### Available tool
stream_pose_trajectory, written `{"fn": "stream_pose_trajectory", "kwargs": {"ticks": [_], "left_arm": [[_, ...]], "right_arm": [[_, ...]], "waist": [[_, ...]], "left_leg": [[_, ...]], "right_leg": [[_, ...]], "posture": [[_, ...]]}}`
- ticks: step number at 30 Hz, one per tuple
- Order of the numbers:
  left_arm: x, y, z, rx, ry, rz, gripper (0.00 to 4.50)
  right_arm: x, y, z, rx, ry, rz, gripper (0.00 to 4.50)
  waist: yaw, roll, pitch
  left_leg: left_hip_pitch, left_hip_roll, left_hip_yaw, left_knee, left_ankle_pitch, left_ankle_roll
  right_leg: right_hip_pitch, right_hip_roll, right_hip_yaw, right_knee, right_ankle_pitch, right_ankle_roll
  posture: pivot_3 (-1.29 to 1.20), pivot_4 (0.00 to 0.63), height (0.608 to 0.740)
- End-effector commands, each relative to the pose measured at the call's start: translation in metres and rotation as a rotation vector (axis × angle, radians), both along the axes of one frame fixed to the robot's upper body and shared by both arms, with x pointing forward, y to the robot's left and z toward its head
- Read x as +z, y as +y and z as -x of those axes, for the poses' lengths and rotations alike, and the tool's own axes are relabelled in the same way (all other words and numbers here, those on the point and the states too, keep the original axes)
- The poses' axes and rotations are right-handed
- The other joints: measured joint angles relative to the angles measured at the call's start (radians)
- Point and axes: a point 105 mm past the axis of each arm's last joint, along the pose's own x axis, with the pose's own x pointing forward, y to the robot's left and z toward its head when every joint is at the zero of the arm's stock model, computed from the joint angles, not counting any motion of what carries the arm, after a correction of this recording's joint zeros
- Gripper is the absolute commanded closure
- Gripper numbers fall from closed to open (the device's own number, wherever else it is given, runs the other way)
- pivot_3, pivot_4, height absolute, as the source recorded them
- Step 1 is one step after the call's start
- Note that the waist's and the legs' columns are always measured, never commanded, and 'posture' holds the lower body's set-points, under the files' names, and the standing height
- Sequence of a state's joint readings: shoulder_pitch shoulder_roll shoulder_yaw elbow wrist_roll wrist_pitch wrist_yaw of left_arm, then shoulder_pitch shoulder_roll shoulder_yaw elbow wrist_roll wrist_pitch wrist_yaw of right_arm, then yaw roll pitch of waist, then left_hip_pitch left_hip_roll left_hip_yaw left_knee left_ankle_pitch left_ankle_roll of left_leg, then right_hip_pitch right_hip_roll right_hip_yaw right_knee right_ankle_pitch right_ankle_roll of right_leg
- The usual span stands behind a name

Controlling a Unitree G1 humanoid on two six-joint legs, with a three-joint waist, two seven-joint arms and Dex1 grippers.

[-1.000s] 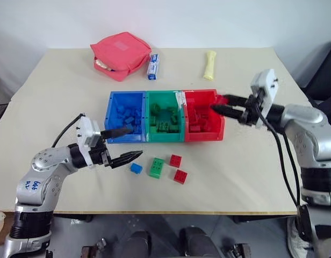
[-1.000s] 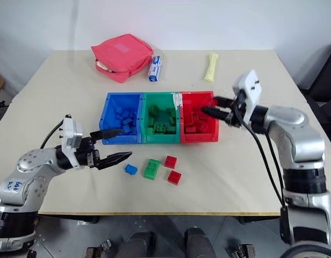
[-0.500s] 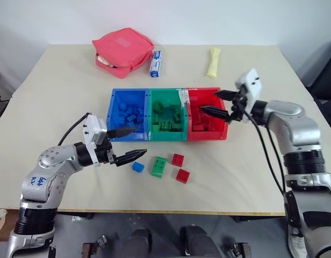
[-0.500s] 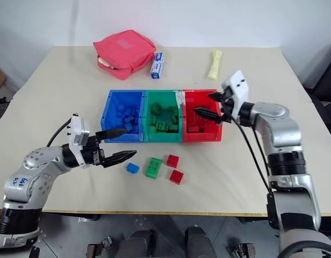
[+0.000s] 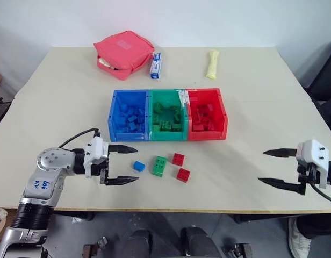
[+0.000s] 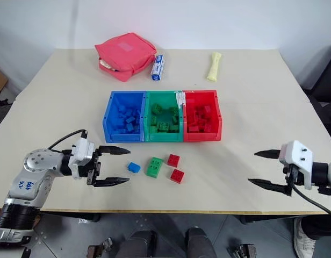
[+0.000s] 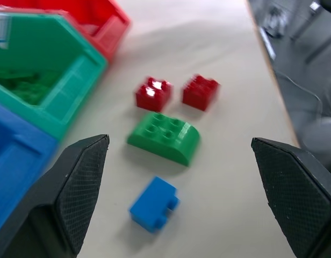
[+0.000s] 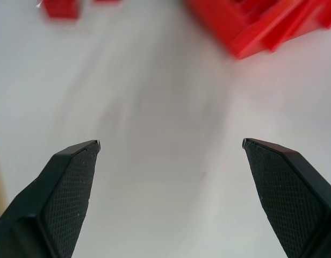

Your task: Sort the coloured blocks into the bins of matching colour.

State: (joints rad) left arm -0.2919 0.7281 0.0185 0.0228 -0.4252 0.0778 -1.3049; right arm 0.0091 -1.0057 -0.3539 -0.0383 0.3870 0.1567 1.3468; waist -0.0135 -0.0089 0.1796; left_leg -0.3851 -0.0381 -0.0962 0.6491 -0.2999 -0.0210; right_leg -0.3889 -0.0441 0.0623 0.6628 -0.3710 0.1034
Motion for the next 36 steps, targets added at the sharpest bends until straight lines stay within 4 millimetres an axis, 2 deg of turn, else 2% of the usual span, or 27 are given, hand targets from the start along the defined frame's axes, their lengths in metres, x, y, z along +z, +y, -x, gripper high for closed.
{"fn": "stream_pose_trajectory", "kwargs": {"ticks": [1,4,10,13,15,18,21,28,30,34,36], "left_arm": [[0.006,0.004,-0.001,0.001,-0.033,-0.012,0.00],[0.005,0.010,0.001,0.031,-0.030,-0.008,0.00],[-0.002,0.021,0.012,0.062,-0.021,-0.037,0.00],[-0.003,0.024,0.015,0.074,-0.022,-0.044,0.00],[-0.003,0.026,0.017,0.082,-0.024,-0.046,0.00],[-0.002,0.026,0.019,0.078,-0.027,-0.048,0.00],[0.000,0.025,0.019,0.073,-0.030,-0.049,0.00],[0.001,0.027,0.020,0.083,-0.028,-0.049,0.00],[0.001,0.027,0.019,0.088,-0.029,-0.043,0.00],[0.002,0.024,0.019,0.077,-0.039,-0.040,0.00],[0.002,0.024,0.019,0.073,-0.038,-0.039,0.00]], "right_arm": [[0.010,0.046,-0.001,0.123,0.004,-0.086,0.04],[0.006,0.091,0.000,0.185,0.081,-0.136,0.04],[-0.017,0.157,0.011,0.213,0.259,-0.134,0.04],[-0.026,0.171,0.007,0.201,0.245,-0.121,0.04],[-0.039,0.175,0.001,0.164,0.242,-0.084,0.04],[-0.044,0.194,-0.002,0.195,0.231,-0.115,0.04],[-0.051,0.202,-0.013,0.153,0.205,-0.100,0.04],[-0.048,0.193,-0.021,0.130,0.166,-0.089,0.04],[-0.049,0.196,-0.023,0.129,0.167,-0.093,0.04],[-0.052,0.201,-0.019,0.149,0.166,-0.101,0.89],[-0.051,0.197,-0.017,0.154,0.166,-0.100,1.63]], "waist": [[-0.004,0.000,0.000],[-0.013,0.000,0.000],[-0.010,0.000,0.000],[-0.003,0.000,0.000],[0.003,0.000,0.000],[0.009,-0.004,-0.002],[0.000,-0.004,-0.003],[0.002,-0.003,-0.002],[0.002,-0.003,-0.002],[0.001,-0.003,-0.002],[0.002,-0.003,-0.002]], "left_leg": [[0.000,0.000,0.000,0.000,0.000,0.000],[-0.002,0.001,-0.002,0.000,0.001,-0.002],[-0.004,0.001,-0.004,-0.001,0.002,-0.005],[-0.005,0.000,-0.004,-0.001,0.002,-0.005],[-0.005,0.000,-0.004,0.000,0.002,-0.005],[-0.004,0.000,-0.004,0.000,0.002,-0.004],[-0.002,0.001,-0.004,-0.002,0.001,-0.004],[-0.003,0.001,-0.004,-0.002,0.001,-0.004],[-0.003,0.001,-0.004,-0.002,0.001,-0.004],[-0.003,0.001,-0.004,-0.002,0.001,-0.004],[-0.003,0.001,-0.004,-0.002,0.001,-0.004]], "right_leg": [[-0.001,0.000,0.001,0.000,0.000,0.000],[-0.003,0.000,0.000,0.002,0.000,0.000],[-0.004,-0.001,-0.002,-0.001,0.000,0.000],[-0.004,-0.002,-0.002,-0.001,0.000,0.000],[-0.004,-0.002,-0.002,-0.001,0.000,0.000],[-0.003,-0.002,-0.002,-0.001,0.000,-0.001],[-0.003,-0.001,-0.002,0.000,0.001,-0.002],[-0.004,-0.001,-0.003,0.000,0.001,-0.002],[-0.004,-0.001,-0.003,0.000,0.001,-0.002],[-0.004,-0.001,-0.003,0.000,0.001,-0.002],[-0.004,-0.001,-0.003,0.000,0.001,-0.002]], "posture": [[0.00,0.150,0.740],[0.00,0.150,0.740],[0.00,0.150,0.740],[0.00,0.150,0.740],[0.00,0.150,0.740],[0.00,0.150,0.740],[0.00,0.150,0.740],[0.00,0.150,0.740],[0.00,0.150,0.740],[0.00,0.150,0.740],[0.00,0.150,0.740]]}}
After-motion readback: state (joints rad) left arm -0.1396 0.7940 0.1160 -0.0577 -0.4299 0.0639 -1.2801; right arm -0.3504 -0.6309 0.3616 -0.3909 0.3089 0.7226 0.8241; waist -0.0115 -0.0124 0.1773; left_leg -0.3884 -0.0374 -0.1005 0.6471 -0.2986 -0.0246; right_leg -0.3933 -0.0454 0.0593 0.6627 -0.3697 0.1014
